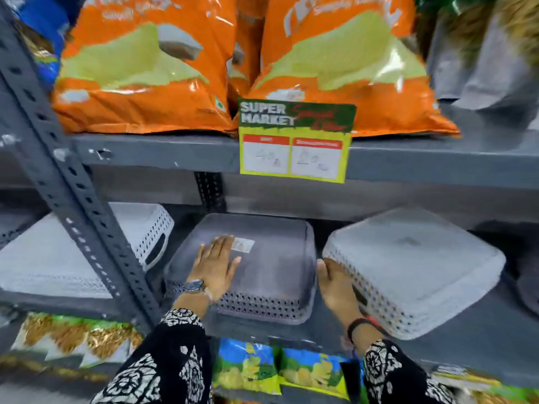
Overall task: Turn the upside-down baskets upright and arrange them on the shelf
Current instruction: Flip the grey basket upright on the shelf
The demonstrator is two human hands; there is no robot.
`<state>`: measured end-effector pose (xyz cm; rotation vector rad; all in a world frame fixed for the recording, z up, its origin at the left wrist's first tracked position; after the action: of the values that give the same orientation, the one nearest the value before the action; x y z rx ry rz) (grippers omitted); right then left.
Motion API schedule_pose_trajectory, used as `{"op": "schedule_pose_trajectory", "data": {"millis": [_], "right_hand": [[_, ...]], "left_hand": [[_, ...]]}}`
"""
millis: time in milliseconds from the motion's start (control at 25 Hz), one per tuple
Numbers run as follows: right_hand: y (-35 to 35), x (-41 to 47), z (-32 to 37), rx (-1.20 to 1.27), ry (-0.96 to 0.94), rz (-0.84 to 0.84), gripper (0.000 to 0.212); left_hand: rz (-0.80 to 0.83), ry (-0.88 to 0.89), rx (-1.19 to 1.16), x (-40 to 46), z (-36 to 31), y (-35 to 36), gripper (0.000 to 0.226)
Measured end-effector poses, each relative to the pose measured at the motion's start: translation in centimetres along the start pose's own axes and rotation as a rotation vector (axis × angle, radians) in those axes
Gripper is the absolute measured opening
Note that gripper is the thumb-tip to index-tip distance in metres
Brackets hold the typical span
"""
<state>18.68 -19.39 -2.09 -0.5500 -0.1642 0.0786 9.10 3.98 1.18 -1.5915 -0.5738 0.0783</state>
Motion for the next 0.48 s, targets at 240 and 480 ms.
{"op": "schedule_pose_trajectory", "data": {"millis": [240,480], "right_hand": [[4.5,1.3,-2.4,0.111,0.239,0.014,0.047],[5.0,1.9,-2.0,0.097,0.189,0.017,0.043]], "left_hand": [[0.116,-0.175,0.112,4.1,8.0,3.7,0.054],[0.197,-0.572,-0.086,4.7,13.6,5.4,0.064]]}}
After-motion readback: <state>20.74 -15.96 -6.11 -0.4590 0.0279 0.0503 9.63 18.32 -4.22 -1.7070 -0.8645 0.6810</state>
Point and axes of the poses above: each hand's wrist, its own x-axis towards the middle knuckle, its own y-axis out of the palm, z = x × y, the point moved 10 cm from there along x, towards the middle knuckle, and after that the axes turned 10 degrees about -z, right-handed, at the moved point
